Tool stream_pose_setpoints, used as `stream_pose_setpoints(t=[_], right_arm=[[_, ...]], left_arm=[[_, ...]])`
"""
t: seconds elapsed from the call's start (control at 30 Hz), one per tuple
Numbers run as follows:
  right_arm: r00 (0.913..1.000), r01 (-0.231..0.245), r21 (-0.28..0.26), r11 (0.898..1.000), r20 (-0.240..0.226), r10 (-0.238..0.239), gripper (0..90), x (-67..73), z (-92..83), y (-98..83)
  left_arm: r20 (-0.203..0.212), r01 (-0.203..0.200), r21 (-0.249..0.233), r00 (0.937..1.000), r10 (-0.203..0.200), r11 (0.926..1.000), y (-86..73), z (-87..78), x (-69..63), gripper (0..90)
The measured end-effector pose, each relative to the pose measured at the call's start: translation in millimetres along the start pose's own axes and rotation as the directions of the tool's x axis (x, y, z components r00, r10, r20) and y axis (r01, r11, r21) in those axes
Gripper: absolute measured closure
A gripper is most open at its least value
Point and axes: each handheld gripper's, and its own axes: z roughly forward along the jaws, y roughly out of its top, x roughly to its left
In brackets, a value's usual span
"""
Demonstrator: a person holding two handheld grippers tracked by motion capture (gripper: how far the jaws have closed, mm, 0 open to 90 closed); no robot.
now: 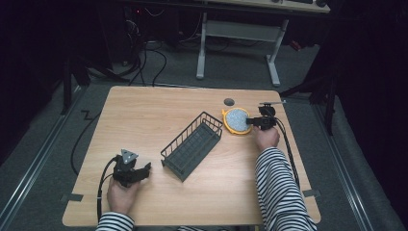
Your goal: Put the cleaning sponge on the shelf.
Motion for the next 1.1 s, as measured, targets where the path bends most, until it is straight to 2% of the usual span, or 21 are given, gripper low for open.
stream_pose_setpoints(t=[0.17,0.33,0.43,0.57,0.7,0.9,1.0,1.1], right_arm=[[0.9992,0.029,-0.022,0.999,0.029,-0.028,81.8,-3.3,-25.1,1.8],[0.9978,0.065,-0.068,0.996,0.019,-0.064,81.8,-1.8,-54.3,6.1],[0.9907,0.136,-0.096,0.986,0.011,-0.135,81.8,2.7,-71.3,6.1],[0.9816,0.187,-0.138,0.972,-0.011,-0.191,81.8,12.1,-91.7,4.0],[0.9749,0.213,-0.169,0.962,-0.027,-0.221,81.8,22.2,-109.8,3.1],[0.9648,0.235,-0.192,0.953,-0.073,-0.253,81.8,32.9,-122.1,5.0],[0.9520,0.272,-0.203,0.940,-0.085,-0.294,81.8,43.7,-127.9,7.9],[0.9334,0.307,-0.219,0.926,-0.122,-0.338,81.8,60.6,-132.9,9.8]], left_arm=[[0.004,0.004,0.000,1.0000,-0.004,1.0000,0.0,-0.1,0.4,30.2],[0.002,0.002,-0.001,1.0000,-0.002,1.0000,0.0,0.0,0.1,29.9],[0.006,0.005,0.001,1.0000,-0.005,1.0000,0.0,-0.3,0.6,29.8],[0.006,0.008,-0.001,0.9999,-0.008,1.0000,-0.3,-0.5,0.8,30.0],[0.008,0.009,-0.002,0.9999,-0.009,1.0000,-0.3,-0.5,1.1,30.2],[0.005,0.008,-0.002,1.0000,-0.008,1.0000,-0.3,-0.4,0.7,30.4],[0.003,0.007,0.000,1.0000,-0.007,1.0000,-0.3,-0.6,0.5,30.4],[0.003,0.010,-0.002,0.9999,-0.010,1.0000,-0.5,-0.7,0.7,30.6]])
